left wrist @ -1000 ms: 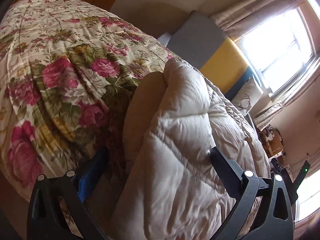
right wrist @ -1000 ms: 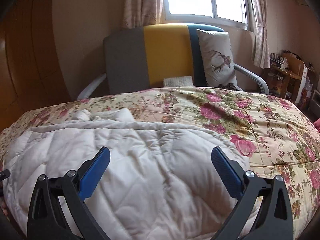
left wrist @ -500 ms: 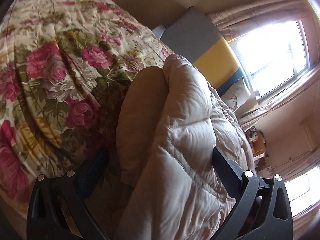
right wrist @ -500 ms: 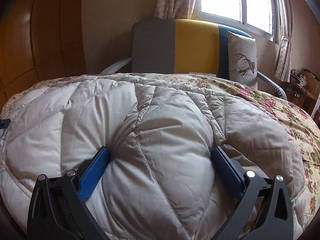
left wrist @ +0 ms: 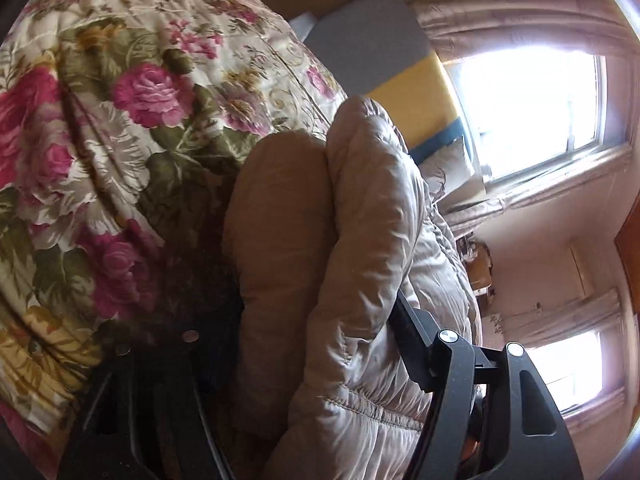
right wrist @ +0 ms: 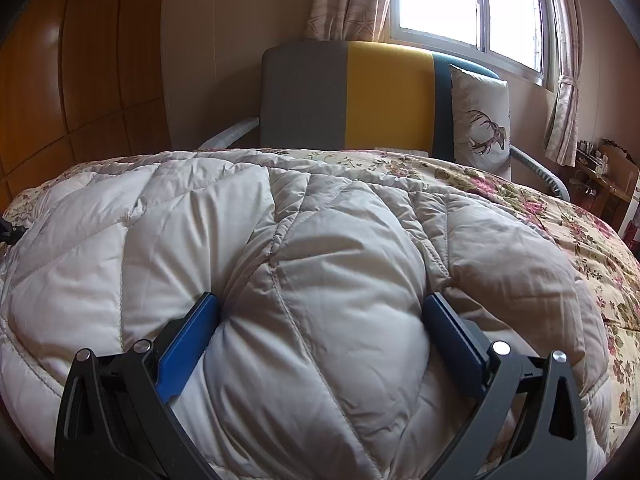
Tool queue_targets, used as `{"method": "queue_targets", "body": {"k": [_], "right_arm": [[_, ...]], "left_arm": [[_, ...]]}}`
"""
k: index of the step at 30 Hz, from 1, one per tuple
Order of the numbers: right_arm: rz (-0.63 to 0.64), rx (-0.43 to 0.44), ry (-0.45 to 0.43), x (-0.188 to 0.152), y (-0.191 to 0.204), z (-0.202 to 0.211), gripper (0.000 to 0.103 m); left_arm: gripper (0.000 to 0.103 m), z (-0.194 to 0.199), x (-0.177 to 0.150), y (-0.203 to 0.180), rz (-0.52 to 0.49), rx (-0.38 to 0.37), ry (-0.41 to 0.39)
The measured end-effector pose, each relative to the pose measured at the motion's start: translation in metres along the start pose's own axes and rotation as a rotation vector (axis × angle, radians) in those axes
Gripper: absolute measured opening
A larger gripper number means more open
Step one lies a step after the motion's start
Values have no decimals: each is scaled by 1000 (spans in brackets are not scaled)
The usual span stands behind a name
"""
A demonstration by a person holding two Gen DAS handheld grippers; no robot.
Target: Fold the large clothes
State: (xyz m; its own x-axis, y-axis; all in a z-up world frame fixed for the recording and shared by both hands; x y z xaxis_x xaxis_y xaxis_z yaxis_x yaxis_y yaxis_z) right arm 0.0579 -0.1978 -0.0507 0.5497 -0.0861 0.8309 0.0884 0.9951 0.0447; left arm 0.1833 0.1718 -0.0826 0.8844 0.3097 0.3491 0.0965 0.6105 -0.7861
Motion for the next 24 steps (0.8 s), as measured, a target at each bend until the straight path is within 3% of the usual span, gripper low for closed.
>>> {"method": "queue_targets", "body": {"k": [3,6,9,11,13,16,18,20,24], "right_arm": [[2,-3,4,0,0,0,101],[6,-10,13,1,2,0,101],[9,-63,51,10,4,3,101],[-23,-102,1,22,6,17,101],[-49,-70,-56,35,9,30,101],[10,-77,-41,49,23,24,101],[59,-100,-2,49,31,7,101],[115,-108,108,39,41,-24,101],[145,-124,112,23,44,-39,101]], "left_arm": [[32,5,0,1,41,-36,-27],[25,13,-2,-14,-14,33,-66],[22,21,-8,-45,-143,127,-118],[22,28,-12,-60,-192,143,-146],[21,35,-12,-68,-197,128,-163],[21,42,-12,-77,-196,111,-173],[20,46,-11,-83,-187,102,-177],[20,50,-9,-91,-180,86,-184],[20,53,-8,-120,-217,32,-200]]}}
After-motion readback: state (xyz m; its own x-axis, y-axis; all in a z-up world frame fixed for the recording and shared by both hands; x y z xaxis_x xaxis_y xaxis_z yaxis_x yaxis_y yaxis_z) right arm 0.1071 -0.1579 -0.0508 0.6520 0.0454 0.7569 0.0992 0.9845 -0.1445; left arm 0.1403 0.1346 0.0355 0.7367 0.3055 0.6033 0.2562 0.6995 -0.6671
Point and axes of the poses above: each gripper's, at about its wrist camera, not at the fingertips, and z roughly against the way its jaws point, y to its left, x to its top, the point moved 1 cm from there along -z, roughly the way its jaws point, and after that the axes turned 3 degrees about -z, right-handed, at the moved point
